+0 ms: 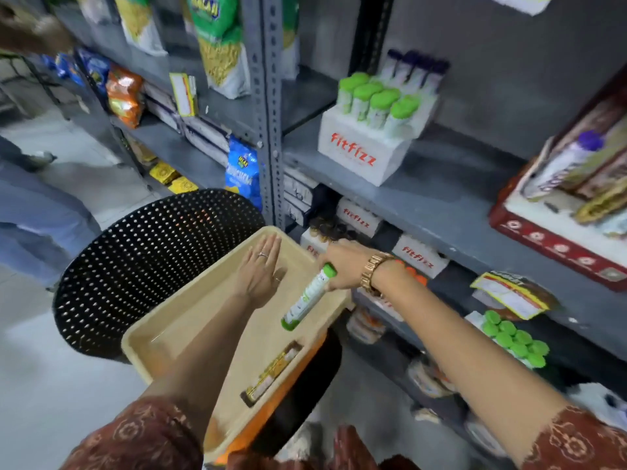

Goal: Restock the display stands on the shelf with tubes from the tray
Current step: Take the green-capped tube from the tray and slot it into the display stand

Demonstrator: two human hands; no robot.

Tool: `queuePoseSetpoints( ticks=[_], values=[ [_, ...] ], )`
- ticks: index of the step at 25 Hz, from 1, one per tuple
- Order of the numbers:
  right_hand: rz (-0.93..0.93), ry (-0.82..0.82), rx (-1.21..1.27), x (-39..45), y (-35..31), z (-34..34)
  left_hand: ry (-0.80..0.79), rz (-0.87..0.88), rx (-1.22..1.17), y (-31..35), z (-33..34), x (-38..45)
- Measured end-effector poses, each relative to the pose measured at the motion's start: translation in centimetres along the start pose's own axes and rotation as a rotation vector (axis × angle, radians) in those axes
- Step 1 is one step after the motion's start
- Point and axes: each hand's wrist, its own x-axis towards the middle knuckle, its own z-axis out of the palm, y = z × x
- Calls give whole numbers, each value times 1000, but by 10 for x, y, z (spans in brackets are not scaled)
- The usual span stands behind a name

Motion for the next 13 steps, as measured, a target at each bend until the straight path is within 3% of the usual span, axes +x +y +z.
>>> queuePoseSetpoints(
  ticks=[7,13],
  values=[
    [200,268,-29,-119,67,-88,156,254,9,153,-47,59],
    [351,354,-55,-186,121,-116,89,392,-3,254,-42,93]
  ],
)
